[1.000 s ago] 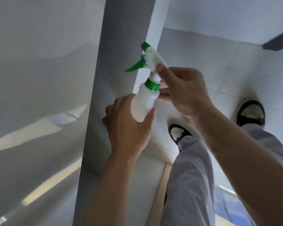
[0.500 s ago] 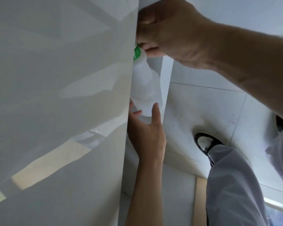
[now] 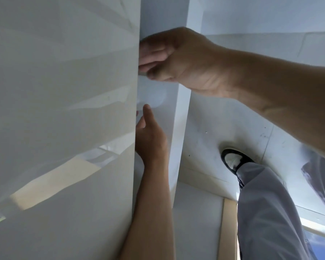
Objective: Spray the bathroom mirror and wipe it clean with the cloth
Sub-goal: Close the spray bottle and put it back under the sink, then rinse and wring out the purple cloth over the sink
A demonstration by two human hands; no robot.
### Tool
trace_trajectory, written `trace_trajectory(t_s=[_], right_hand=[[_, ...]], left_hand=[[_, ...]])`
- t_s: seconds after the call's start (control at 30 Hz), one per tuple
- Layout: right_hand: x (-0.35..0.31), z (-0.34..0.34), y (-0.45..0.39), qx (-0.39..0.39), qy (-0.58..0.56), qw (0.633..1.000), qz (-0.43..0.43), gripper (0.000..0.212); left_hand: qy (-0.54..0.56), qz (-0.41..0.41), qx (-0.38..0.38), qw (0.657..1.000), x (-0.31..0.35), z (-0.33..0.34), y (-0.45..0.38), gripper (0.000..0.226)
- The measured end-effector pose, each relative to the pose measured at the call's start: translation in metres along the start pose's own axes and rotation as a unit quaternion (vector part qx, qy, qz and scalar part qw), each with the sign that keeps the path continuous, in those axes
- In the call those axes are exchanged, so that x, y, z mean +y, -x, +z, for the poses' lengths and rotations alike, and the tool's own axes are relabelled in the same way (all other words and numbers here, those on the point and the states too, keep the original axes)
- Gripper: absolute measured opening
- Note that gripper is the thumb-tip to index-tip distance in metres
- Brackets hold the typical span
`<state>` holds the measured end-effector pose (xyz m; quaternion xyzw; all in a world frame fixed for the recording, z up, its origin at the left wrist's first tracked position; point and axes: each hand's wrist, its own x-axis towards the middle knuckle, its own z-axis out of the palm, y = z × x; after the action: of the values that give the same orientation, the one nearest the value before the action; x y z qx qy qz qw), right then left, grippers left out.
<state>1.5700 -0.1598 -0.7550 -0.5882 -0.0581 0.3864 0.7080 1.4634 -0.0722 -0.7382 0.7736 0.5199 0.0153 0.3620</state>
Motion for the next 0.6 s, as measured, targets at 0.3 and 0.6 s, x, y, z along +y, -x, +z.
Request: trace_trajectory(t_s=[0.3,0.6], right_hand=[[0.077,-0.032,0.064,0.060,0.060,0.990,0.109,0.047],[0.062,-0.038,0.121,0.066,0.272,0.950,0.139,0.039]], left_hand=[[-0.004,0.039,-0.038,0.998,-0.037,0.005,-0.016,0.054],[-0.032,0.012,-0.159,0.987,-0.035,-0.005,0.060,0.046]])
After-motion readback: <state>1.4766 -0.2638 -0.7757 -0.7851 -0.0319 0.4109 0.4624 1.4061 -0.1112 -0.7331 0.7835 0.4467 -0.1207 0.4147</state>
